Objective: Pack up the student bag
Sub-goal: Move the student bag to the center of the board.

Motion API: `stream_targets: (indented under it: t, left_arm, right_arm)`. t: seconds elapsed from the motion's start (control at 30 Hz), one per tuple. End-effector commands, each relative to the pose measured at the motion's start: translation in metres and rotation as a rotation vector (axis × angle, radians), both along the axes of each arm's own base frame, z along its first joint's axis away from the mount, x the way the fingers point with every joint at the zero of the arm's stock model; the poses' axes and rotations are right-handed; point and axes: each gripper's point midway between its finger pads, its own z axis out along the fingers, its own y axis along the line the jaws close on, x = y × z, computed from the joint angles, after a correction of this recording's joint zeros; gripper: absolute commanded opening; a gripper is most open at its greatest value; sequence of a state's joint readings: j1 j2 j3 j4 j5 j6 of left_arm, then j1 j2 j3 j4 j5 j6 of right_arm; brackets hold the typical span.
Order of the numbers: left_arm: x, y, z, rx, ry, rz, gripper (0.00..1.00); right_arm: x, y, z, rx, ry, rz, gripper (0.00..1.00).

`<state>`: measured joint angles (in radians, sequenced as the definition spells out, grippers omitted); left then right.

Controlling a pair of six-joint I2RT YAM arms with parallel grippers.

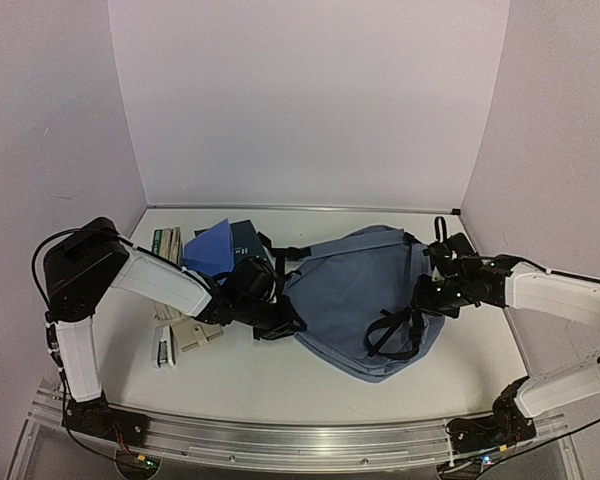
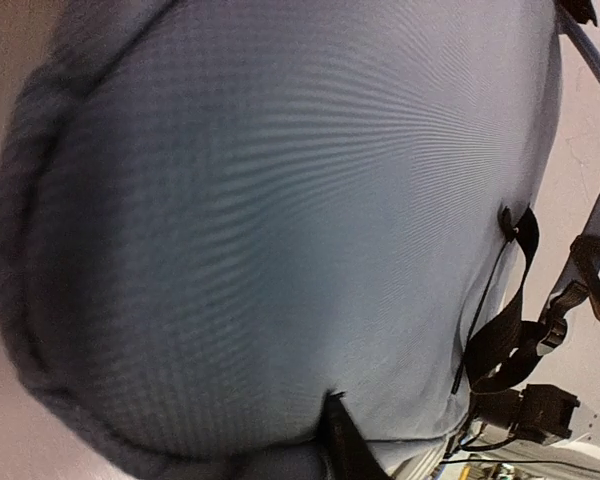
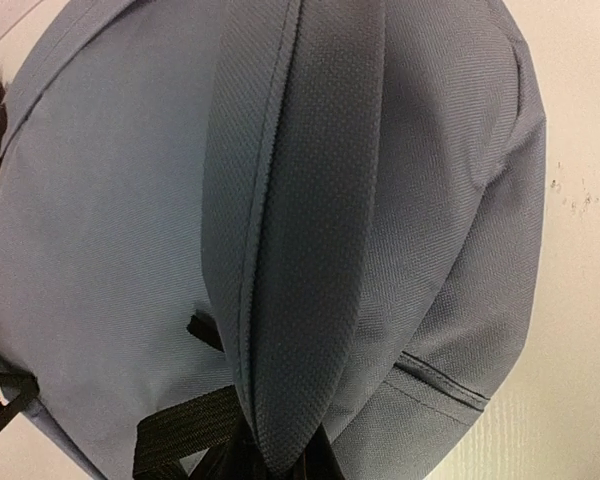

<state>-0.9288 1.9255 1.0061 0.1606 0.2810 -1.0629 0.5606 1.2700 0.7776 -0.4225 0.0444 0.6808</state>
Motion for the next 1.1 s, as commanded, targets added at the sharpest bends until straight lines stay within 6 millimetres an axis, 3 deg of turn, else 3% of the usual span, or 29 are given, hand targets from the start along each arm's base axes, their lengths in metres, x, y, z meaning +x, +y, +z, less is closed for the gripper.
stream_targets:
  t: [0.0,0.1,0.23,0.37,0.47,0.57,0.73,0.83,0.97,1.07]
  left_arm:
    - [0.052,0.005,0.04,-0.07,-0.125,0.058,0.09]
    - [0.08,0.021,0.062,-0.056,-0.179,0.056,0.0]
    - [0.117,0.045,0.088,0.025,-0.276,0.029,0.0]
    - [0.154,0.065,0.099,0.099,-0.346,0.009,0.0]
    - [0.177,0.07,0.105,0.129,-0.396,-0.017,0.0]
    - [0.192,0.074,0.097,0.197,-0.409,-0.034,0.0]
    - [0.194,0.068,0.092,0.189,-0.424,-0.065,0.0]
    - [0.193,0.077,0.076,0.244,-0.406,-0.053,0.0]
    - [0.18,0.07,0.069,0.191,-0.398,-0.112,0.0]
    - [0.17,0.065,0.067,0.152,-0.398,-0.145,0.0]
  right_arm:
    - [0.002,0.011,0.028,0.089,-0.052,0.027,0.0]
    - [-0.004,0.014,0.029,0.105,-0.033,0.05,0.0]
    - [-0.01,0.007,0.023,0.075,-0.004,0.039,0.0]
    - [-0.017,-0.008,0.005,0.013,0.05,-0.023,0.0]
    - [-0.024,-0.018,-0.015,-0.036,0.108,-0.065,0.0]
    - [-0.029,-0.033,-0.027,-0.102,0.14,-0.12,0.0]
    - [-0.033,-0.058,-0.026,-0.196,0.122,-0.206,0.08]
    - [-0.031,-0.058,-0.022,-0.195,0.117,-0.211,0.14]
    - [-0.025,-0.041,0.002,-0.117,0.069,-0.153,0.44]
    - [-0.017,-0.018,0.045,-0.016,-0.034,-0.063,0.6]
